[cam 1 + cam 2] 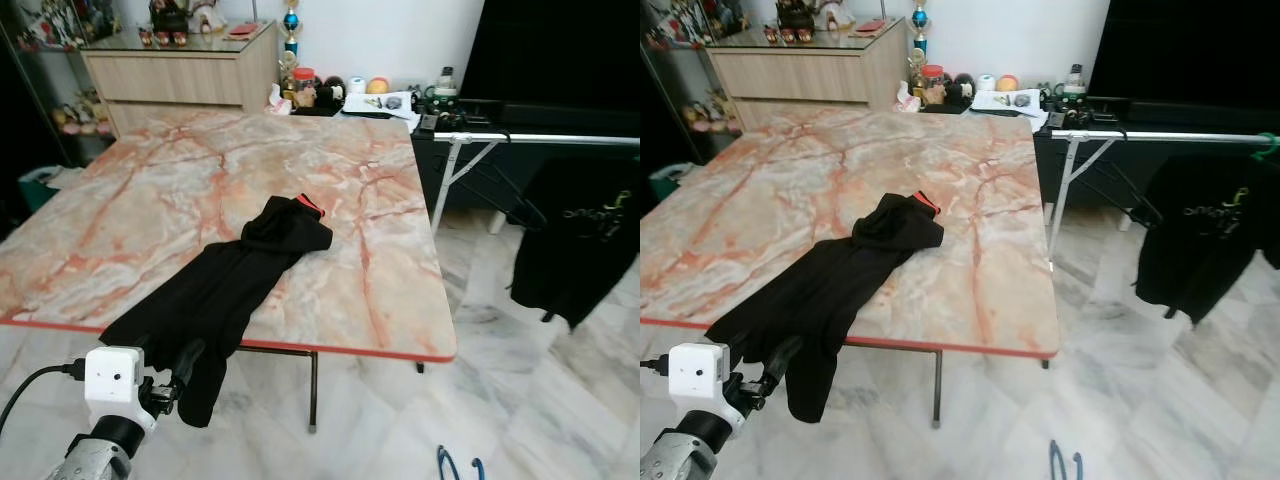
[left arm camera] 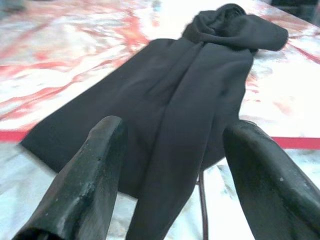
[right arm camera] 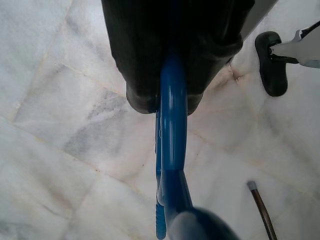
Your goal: Hang hanger
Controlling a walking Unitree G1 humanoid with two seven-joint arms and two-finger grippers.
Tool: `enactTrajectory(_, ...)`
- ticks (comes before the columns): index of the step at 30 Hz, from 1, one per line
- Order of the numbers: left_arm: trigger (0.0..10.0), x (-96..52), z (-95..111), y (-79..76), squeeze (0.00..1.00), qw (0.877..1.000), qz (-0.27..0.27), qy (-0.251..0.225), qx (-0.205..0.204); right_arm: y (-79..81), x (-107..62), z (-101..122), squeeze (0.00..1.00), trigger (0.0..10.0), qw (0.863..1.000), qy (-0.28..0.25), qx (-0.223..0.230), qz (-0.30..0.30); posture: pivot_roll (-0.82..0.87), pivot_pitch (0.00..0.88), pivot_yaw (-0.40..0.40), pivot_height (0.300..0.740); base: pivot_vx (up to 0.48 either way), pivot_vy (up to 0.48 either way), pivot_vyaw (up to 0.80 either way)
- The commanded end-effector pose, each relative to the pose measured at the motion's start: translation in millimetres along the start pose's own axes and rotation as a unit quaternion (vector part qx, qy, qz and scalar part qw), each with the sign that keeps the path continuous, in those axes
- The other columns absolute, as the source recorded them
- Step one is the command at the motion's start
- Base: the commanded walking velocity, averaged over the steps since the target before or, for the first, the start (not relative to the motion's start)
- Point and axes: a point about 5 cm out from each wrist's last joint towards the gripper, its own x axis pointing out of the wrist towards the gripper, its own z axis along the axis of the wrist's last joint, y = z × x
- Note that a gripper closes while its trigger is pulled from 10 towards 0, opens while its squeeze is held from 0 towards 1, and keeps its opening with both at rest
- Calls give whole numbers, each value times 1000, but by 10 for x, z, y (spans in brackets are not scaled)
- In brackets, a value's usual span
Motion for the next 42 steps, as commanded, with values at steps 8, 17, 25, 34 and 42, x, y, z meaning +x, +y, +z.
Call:
enactTrajectory(8,10000,-200,-593,267,0,992,38,122,-7,33,8,30,0,10000,1000,-3,2,3,232,66,9,740,0,0,0)
enactTrajectory(17,10000,-372,-1355,308,0,957,31,290,1,38,12,43,0,10000,1000,-4,2,3,233,65,5,740,0,0,0)
enactTrajectory(25,10000,-603,-1803,137,0,903,0,429,33,41,18,70,0,10000,1000,-9,4,2,206,47,10,740,0,0,0)
enactTrajectory(34,10000,-589,-1862,13,0,896,-42,436,77,-18,17,106,0,10000,999,-25,-29,1,200,31,8,740,0,0,0)
enactTrajectory(42,10000,-715,-1921,36,0,896,1,442,50,-218,-1,117,0,10000,998,-36,-47,-10,180,15,-1,740,0,0,0)
